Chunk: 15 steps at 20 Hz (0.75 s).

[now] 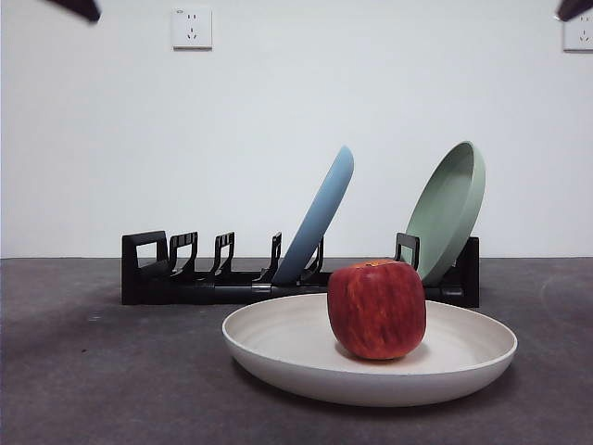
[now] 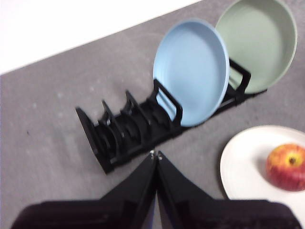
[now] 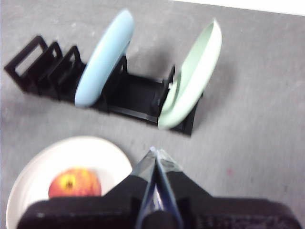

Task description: Take the yellow plate from the plate rack,put the plate on the table,take the apple from the table,put the apple in the plate

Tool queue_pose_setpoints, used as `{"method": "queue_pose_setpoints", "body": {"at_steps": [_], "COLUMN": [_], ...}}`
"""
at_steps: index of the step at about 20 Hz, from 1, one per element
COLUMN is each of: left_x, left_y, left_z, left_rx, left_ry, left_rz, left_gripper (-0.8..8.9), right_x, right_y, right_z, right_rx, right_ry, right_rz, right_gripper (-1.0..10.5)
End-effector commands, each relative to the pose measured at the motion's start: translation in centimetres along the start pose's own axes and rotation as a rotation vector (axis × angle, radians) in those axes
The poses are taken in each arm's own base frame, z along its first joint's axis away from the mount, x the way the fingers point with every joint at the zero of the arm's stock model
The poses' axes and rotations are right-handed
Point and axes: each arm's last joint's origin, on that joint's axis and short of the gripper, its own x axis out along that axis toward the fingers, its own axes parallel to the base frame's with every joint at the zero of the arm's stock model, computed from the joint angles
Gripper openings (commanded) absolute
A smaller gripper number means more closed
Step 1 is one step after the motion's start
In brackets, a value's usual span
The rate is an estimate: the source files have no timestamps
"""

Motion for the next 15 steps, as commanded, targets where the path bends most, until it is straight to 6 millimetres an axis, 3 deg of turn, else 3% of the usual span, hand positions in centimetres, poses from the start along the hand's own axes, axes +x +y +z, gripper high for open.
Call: {"method": "queue_pose_setpoints", "body": {"at_steps": [1, 5, 9, 15], "left_x": [0.1, -0.8, -1.3, -0.5], "left_y": [-0.1, 0.0, 0.0, -0.1], "left_z": [-2.7, -5.1, -5.2, -5.4], "left_rx": [-0.068, -0.125, -0.128, -0.123], "left_ry": [-0.014, -0.103, -0.100, -0.058], "left_rz": [0.006, 0.031, 0.029, 0.029], "left_gripper": [-0.09, -0.09, -0.03, -0.03], "right_x": [0.5, 0.7, 0.8, 0.8], "right_y": [-0.1, -0.1, -0.1, -0.1], "right_z": [-2.5, -5.0, -5.0, -5.0], "right_rx": [0.022, 0.036, 0.070, 0.070], "right_ry": [0.024, -0.013, -0.009, -0.009], "right_rz": [0.001, -0.008, -0.006, -0.006], "right_gripper": [-0.1, -0.1, 0.0, 0.0]}}
